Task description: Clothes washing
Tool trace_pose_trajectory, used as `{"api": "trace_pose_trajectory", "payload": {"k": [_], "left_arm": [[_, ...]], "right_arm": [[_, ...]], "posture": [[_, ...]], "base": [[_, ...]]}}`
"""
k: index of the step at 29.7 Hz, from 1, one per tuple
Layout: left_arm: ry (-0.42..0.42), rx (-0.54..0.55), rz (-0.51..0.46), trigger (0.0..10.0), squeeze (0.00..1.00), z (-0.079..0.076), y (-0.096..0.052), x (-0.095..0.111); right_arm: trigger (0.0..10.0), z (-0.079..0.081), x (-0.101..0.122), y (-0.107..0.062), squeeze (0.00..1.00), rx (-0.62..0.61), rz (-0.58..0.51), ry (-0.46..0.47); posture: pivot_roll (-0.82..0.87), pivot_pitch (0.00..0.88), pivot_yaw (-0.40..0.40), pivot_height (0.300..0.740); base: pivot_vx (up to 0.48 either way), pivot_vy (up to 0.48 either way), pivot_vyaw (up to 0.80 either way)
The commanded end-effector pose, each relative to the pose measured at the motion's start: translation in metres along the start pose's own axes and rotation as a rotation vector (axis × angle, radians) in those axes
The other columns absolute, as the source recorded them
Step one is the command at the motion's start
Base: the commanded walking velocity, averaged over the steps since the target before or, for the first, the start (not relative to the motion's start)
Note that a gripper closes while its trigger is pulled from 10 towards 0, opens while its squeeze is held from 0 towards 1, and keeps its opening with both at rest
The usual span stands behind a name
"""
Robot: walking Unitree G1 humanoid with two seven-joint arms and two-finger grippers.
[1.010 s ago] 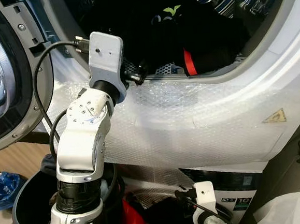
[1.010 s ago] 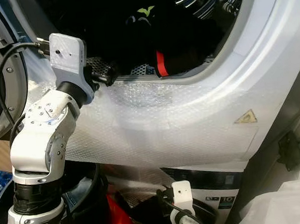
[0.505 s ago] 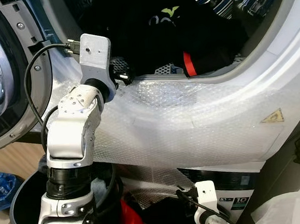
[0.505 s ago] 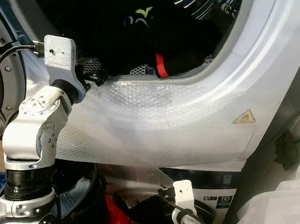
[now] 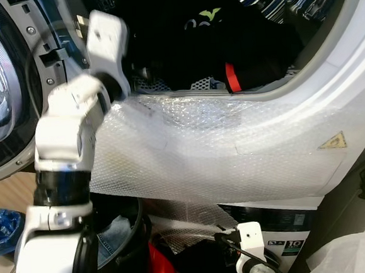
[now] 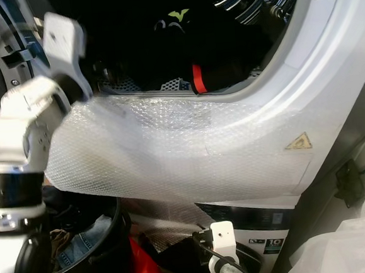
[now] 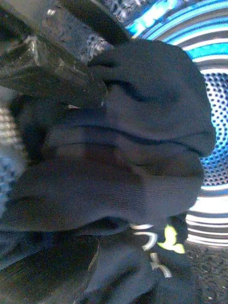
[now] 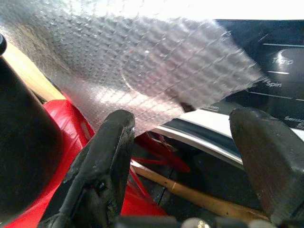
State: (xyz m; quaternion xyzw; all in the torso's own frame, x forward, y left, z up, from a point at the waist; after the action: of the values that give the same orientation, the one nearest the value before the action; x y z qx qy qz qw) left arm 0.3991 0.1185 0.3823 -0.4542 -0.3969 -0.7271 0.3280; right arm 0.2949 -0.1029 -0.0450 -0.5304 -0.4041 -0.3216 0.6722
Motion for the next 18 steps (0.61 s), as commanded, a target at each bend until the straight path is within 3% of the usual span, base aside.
{"api": "trace_pose_trajectory", "payload": {"k": [1,7,10,13,18], "left_arm": [[-0.002,-0.010,0.017,10.0,0.00,0.002,0.003,-0.003],[-0.015,-0.187,0.104,10.0,0.00,-0.007,0.018,-0.017],[0.020,-0.207,0.125,10.0,0.00,-0.005,0.026,-0.028],[0.007,-0.166,0.107,10.0,0.00,0.000,0.032,-0.030],[-0.053,-0.198,-0.007,10.0,0.00,-0.008,0.043,-0.017]], "right_arm": [[10.0,0.005,-0.005,-0.001,0.00,0.010,0.015,0.003],[10.0,0.010,-0.012,-0.004,0.00,0.017,0.028,0.007],[10.0,0.013,-0.016,-0.006,0.00,0.021,0.032,0.010],[10.0,0.013,-0.017,-0.006,0.00,0.014,0.033,0.014],[10.0,0.011,-0.018,-0.007,0.00,-0.001,0.025,0.023]], "posture": [[0.02,0.000,0.094,0.740],[0.00,0.000,0.113,0.740],[-0.01,0.000,0.123,0.740],[-0.02,0.000,0.130,0.740],[-0.04,0.000,0.144,0.740]], "base": [[0.000,0.000,0.00],[0.000,0.000,0.00],[0.000,0.000,0.00],[0.000,0.000,0.00],[0.000,0.000,0.00]]}}
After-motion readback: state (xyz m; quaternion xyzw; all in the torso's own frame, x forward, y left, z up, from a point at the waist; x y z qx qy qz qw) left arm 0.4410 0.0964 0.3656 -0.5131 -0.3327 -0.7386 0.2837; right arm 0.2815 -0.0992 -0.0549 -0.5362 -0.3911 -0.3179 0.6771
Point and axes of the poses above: a point about 5 cm out from each wrist's last joint towards the gripper, its own y axis pointing out of the wrist towards the gripper, its own x axis along the axis of the wrist's last joint, z = x × y, the point moved 4 cm from there along y, pointing out of the wrist towards the gripper, and after that the axes turned 1 degree about y, right-handed, at the moved point
